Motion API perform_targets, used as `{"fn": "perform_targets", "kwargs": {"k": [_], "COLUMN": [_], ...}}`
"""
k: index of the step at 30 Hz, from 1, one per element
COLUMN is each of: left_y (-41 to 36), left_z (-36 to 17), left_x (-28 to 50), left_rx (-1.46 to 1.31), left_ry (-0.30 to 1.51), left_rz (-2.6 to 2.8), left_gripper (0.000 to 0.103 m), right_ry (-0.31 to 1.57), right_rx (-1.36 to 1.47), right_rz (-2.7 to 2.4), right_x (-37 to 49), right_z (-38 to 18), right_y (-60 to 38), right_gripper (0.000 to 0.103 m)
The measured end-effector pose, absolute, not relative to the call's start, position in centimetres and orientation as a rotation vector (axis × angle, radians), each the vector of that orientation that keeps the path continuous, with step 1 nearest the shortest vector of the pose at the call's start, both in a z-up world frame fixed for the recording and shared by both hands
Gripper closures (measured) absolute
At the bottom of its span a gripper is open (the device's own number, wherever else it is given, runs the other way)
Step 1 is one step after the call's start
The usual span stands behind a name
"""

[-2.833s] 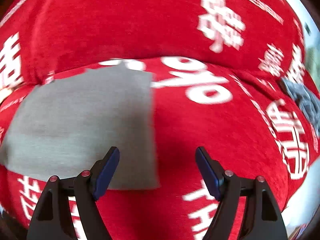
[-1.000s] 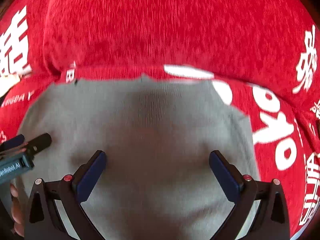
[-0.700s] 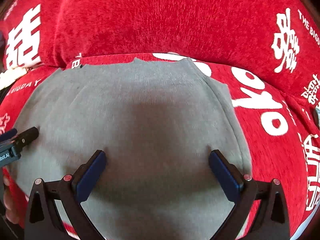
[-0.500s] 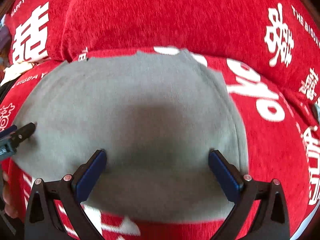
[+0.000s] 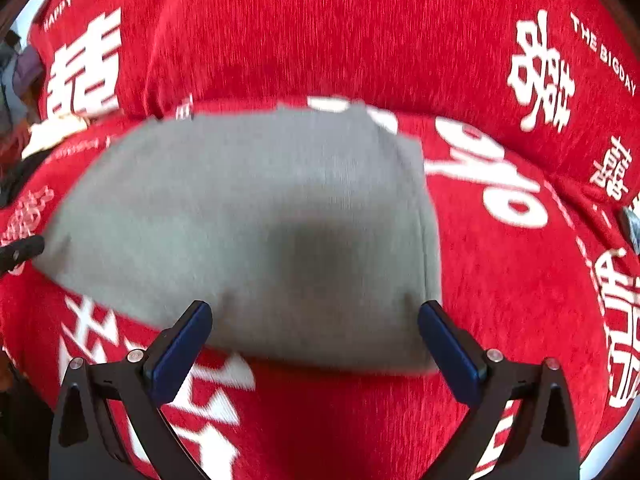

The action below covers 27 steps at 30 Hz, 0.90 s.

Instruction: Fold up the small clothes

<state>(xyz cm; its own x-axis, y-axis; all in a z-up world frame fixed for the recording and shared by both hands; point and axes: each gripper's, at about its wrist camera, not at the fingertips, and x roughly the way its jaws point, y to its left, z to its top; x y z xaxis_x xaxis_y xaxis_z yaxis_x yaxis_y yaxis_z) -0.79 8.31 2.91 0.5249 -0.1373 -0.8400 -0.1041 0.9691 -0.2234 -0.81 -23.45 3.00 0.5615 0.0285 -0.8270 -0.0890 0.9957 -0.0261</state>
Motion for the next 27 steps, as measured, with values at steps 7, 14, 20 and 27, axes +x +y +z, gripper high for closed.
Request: {"fn": "perform_targets", "kwargs": {"k": [7,14,20,27], "left_y": [12.0,8.8,8.0,7.6], "left_z": [-2.3,-2.0,0.3,2.6], "left_x": [8.3,11.3,10.7,10.8], "left_rx": [-0.554,-0.394,-0.349,-0.351], "left_ry": [1.238,1.255,1.221,1.214], "left_rz": [-0.131,-0.153,-0.185,-0.123], "left_gripper": [0.000,0.007,0.064,0.071], "right_ry": [0.960,1.039,1.034,1.058], "right_rx": [-0.053,-0.060,-0.092,0.028], "right_rz": [0.079,0.087,0.040,0.079], "right_x": [3.4,9.0,11.5,11.1], "right_z": [3.4,0.8,-0.8,0.7], "right_y": [-21.1,-18.5,-16.9,-17.0], "right_gripper": [0.000,0.000,0.000,0.000]}}
